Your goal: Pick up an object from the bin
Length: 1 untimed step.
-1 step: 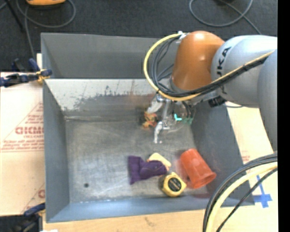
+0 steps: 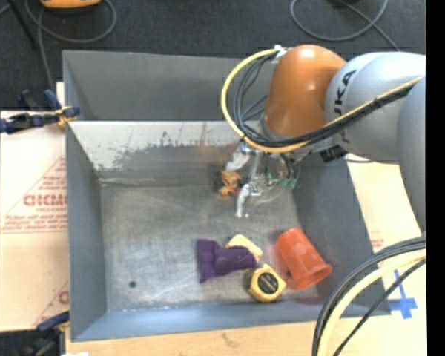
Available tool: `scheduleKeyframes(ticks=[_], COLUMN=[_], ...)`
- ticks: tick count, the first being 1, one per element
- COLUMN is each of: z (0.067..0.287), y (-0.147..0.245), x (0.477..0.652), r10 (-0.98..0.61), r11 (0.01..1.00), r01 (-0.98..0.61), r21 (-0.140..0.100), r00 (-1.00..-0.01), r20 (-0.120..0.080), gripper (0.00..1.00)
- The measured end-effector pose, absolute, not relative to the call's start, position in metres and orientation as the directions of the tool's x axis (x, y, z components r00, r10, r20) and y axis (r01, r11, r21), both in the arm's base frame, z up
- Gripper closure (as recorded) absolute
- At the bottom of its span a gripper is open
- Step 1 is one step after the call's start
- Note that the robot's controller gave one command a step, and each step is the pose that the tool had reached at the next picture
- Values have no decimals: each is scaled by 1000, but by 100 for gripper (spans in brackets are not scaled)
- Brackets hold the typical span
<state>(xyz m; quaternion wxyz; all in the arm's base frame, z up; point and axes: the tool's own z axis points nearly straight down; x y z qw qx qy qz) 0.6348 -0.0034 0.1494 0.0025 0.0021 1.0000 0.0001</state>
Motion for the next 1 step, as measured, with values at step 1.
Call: scheduleKeyframes(ticks=[1], z=[130], y=[-21], x=[604], r10=[46], r11=[999], r01=[46], r21=[2], r00=[-999], r20=[-7], gripper=[0])
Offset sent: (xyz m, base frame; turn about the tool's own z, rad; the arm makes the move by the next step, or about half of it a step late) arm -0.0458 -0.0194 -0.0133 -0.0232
